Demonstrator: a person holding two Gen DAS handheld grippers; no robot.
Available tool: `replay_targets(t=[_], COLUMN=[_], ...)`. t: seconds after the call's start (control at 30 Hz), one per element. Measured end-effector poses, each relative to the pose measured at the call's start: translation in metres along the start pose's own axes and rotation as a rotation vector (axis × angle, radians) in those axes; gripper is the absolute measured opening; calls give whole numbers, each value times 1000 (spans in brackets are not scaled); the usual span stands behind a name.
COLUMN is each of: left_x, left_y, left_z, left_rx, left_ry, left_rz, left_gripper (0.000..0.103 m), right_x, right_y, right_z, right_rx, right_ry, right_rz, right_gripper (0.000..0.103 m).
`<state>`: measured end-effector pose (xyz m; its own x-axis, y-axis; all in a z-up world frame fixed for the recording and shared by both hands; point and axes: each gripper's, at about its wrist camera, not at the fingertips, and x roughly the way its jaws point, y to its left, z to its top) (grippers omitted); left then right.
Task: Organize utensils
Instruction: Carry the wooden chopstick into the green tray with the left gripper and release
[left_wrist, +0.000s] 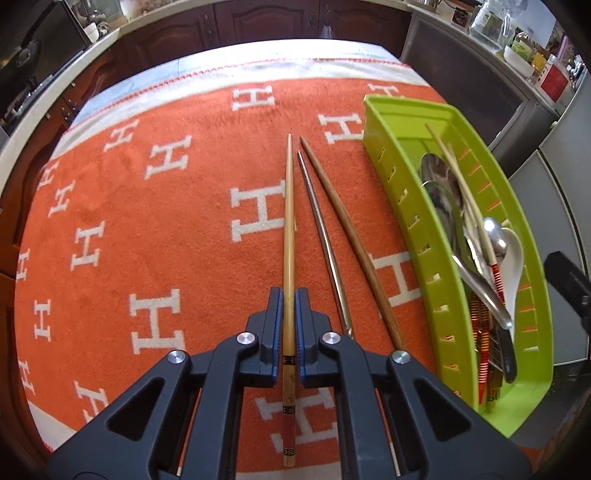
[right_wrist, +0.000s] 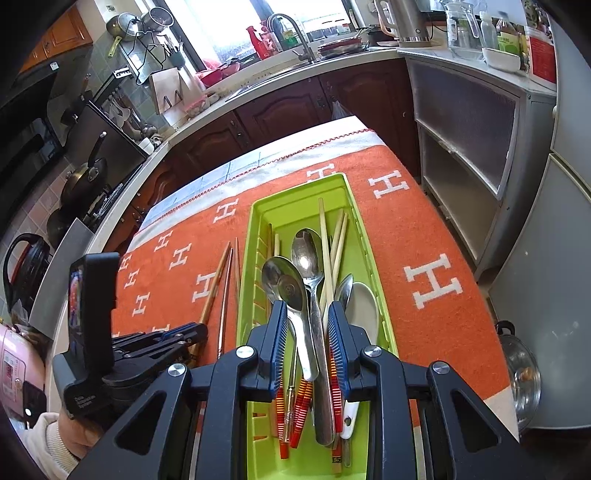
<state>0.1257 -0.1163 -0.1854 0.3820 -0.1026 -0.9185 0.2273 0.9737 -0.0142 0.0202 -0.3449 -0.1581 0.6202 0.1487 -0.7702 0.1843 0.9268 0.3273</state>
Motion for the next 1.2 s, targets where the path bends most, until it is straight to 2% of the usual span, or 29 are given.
replay_targets(t=[0.1, 0.17, 0.33, 0.53, 0.8, 1.2], left_x=[-25, -41, -85, -113, -104, -72], left_y=[2, 1, -21, -51, -82, -102], left_z=[6, 13, 28, 40, 40, 33], left_rx=[-2, -8, 38, 66, 82, 107], left_ry=[-49, -60, -119, -117, -54, 13], left_rz=[-27, -71, -157, -246, -265, -263], left_gripper=[4, 4, 4, 4, 4, 4], right_x=[1, 1, -5, -23, -45, -65], right_y=[0, -1, -1, 4, 1, -12], right_z=[-1, -3, -2, 3, 7, -1], right_rx=[-1, 2, 0, -17, -15, 10], right_ry=[5, 6, 5, -21, -46, -52], right_rz=[-6, -8, -19, -38, -88, -143], right_gripper=[24, 24, 24, 24, 24, 24])
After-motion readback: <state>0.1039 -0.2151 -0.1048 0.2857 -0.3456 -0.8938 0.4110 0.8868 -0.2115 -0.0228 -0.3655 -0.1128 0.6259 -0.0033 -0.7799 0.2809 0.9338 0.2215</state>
